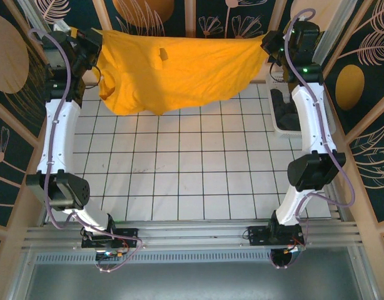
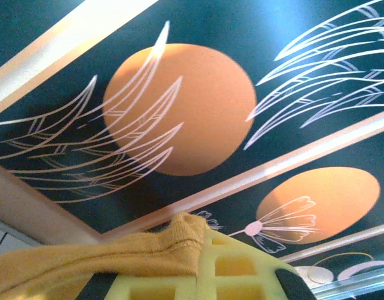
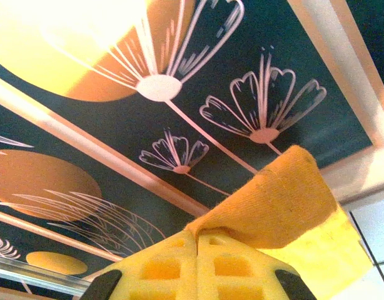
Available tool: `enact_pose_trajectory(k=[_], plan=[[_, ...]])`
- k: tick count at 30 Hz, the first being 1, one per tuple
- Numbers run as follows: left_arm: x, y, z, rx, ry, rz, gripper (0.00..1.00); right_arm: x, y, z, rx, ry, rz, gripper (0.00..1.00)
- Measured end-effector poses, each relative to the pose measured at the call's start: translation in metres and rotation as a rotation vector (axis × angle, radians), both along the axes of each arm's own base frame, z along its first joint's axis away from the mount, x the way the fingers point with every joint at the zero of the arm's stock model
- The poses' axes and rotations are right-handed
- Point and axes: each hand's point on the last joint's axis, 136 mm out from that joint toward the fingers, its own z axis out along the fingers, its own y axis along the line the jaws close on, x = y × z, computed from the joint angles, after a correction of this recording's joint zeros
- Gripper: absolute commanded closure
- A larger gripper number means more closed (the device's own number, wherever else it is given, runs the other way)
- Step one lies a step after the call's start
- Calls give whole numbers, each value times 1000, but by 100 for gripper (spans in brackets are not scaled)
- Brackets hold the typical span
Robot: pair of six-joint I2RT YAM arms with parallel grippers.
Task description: Fold and stack the t-shirts
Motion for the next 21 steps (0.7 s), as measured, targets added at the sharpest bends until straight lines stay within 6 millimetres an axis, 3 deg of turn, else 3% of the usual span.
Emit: enact_pose_trajectory(k=[6,10,17,21], plan=[[-1,3,6,0,-14,8,100,-10,1,16,-2,-39,15,100],[-11,9,11,1,-18,49,100,-34,0,32,2,-84,18,100],[-83,27,41,2,-71,173,100,-110,-4,63,18,-193,28,100],[-110,30,55,2,-105,197,100,-137,-3,73,44,-242,42,100]])
